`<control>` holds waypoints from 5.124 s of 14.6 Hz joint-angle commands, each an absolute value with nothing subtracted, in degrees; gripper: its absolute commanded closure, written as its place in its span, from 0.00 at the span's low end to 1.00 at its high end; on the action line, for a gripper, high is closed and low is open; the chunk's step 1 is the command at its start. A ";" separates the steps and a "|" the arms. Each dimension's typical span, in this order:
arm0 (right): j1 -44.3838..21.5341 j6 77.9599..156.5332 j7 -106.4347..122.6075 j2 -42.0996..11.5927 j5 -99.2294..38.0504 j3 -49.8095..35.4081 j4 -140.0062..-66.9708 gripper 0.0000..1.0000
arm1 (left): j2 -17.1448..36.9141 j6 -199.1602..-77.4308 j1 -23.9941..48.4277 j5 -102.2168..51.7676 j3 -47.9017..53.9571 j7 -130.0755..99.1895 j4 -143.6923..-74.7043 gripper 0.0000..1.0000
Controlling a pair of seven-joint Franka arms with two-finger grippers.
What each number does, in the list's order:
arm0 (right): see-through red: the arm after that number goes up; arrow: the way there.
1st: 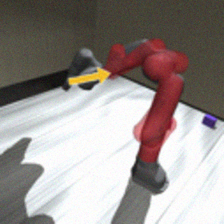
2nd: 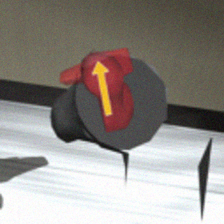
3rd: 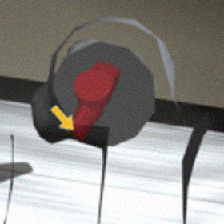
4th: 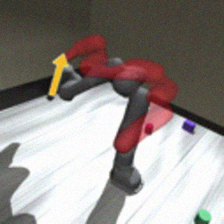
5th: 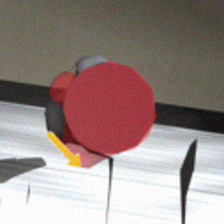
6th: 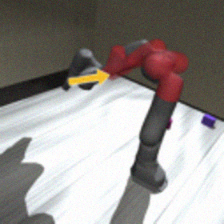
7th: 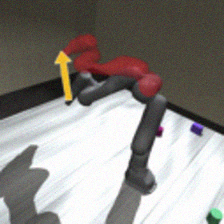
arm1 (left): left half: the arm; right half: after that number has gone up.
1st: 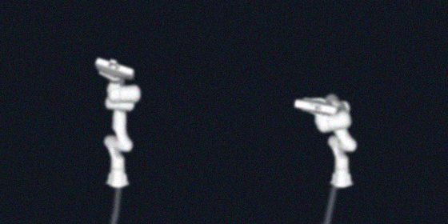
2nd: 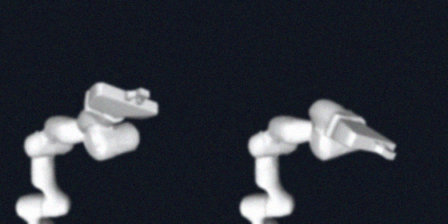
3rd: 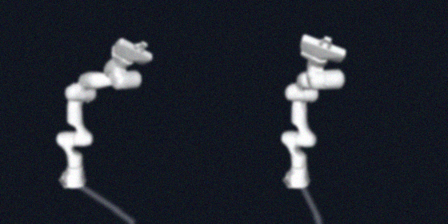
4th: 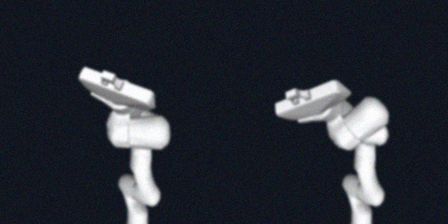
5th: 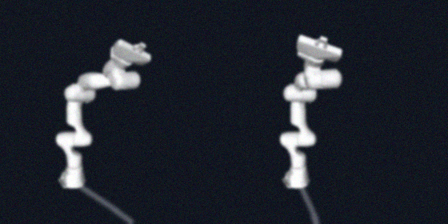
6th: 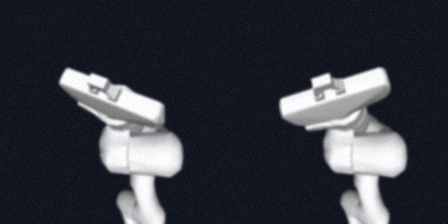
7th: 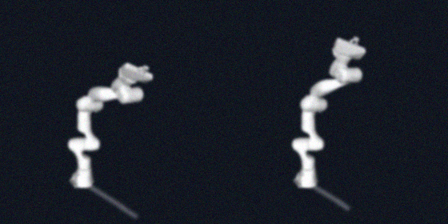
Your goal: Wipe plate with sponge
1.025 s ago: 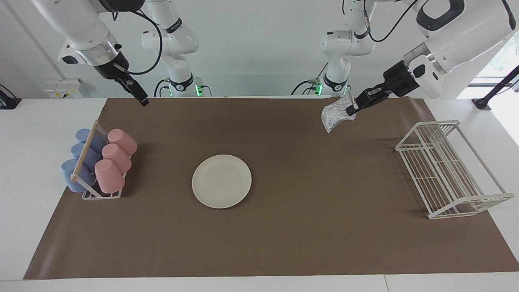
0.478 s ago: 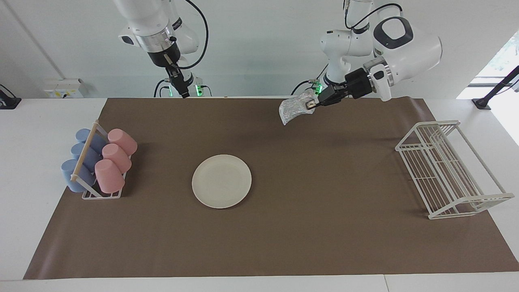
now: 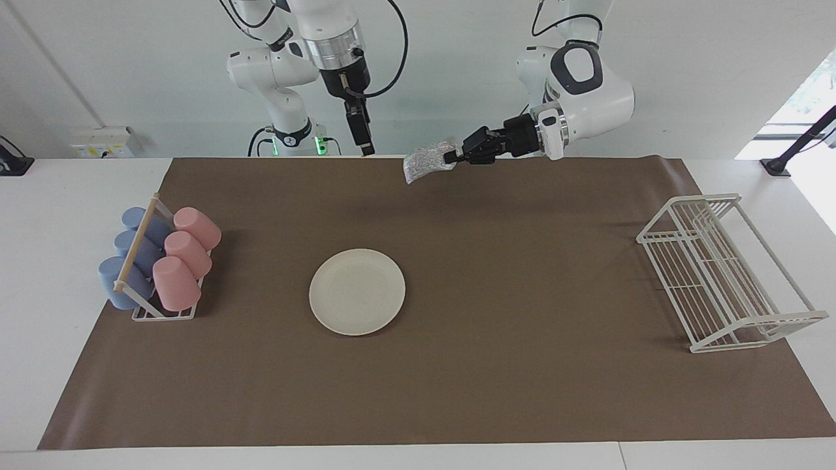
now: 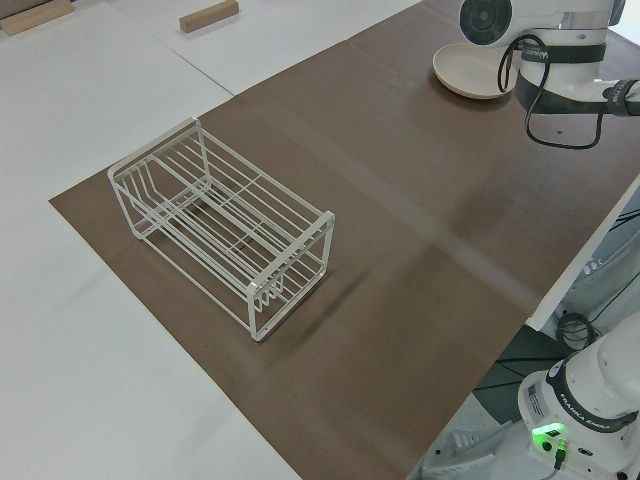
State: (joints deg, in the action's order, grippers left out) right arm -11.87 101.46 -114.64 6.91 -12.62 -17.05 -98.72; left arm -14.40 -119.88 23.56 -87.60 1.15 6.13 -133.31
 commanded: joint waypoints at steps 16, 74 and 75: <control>-19.60 120.76 -120.15 11.16 -15.47 -17.31 -115.40 0.33 | -15.21 -114.52 23.47 -98.88 -0.09 18.37 -138.52 1.00; -0.99 161.37 -65.34 -19.86 -16.08 -16.96 -125.68 1.00 | -15.12 -113.29 7.03 -17.49 0.09 3.25 -131.13 0.00; 0.69 161.11 -62.26 -19.86 -16.08 -16.96 -125.68 1.00 | -15.03 -113.29 7.03 -17.49 0.09 3.25 -131.05 0.00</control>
